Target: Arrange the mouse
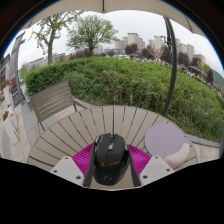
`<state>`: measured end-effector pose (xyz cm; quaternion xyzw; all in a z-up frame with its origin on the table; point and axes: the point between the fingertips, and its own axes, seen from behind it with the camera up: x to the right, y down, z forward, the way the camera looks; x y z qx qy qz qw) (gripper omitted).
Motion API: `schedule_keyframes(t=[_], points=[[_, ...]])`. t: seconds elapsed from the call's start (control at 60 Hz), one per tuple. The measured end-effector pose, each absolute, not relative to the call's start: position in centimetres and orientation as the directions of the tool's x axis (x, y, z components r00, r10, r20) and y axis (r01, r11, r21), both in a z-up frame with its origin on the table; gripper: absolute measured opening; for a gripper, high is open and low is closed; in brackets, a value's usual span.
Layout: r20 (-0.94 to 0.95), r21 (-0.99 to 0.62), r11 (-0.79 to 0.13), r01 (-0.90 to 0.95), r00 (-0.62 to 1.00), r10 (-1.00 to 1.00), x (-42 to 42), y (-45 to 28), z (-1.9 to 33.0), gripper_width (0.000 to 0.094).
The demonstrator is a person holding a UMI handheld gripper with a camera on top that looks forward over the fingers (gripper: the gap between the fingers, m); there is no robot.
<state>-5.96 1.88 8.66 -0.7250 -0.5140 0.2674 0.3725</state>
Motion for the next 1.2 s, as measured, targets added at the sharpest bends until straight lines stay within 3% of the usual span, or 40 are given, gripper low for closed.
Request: schedule_keyframes(t=[0.083, 0.183, 0.233, 0.367, 0.5, 0.6, 0.65, 0.817, 0.967, 1.2], points=[[0.023, -0.833, -0.179, 0.523, 0.357, 0.934, -5.7, 7.8, 12.4, 0.0567], [0.085, -0.85, -0.145, 0.506, 0.404, 0.911, -6.3, 16.4, 14.2, 0.0566], [0.131, -0.839, -0.121, 0.53, 0.413, 0.901, -7.0, 20.4, 12.9, 0.0566], [0.124, -0.799, -0.168, 0.577, 0.432, 0.893, -8.2, 28.1, 6.1, 0.0569], [0.108, -0.738, -0.191, 0.647, 0.393, 0.913, -8.2, 30.1, -1.2, 0.0572], [0.109, -0.728, -0.205, 0.655, 0.405, 0.908, -8.2, 31.4, -1.4, 0.0711], [0.141, -0.728, -0.193, 0.658, 0.419, 0.897, -7.1, 31.7, 0.5, 0.0867], [0.138, -0.746, -0.176, 0.642, 0.408, 0.902, -4.4, 28.8, 8.6, 0.0841], [0.069, -0.716, -0.217, 0.663, 0.376, 0.924, 3.7, 21.4, 15.1, 0.0845], [0.007, -0.645, -0.271, 0.715, 0.359, 0.933, 13.9, 11.6, 18.1, 0.0852]])
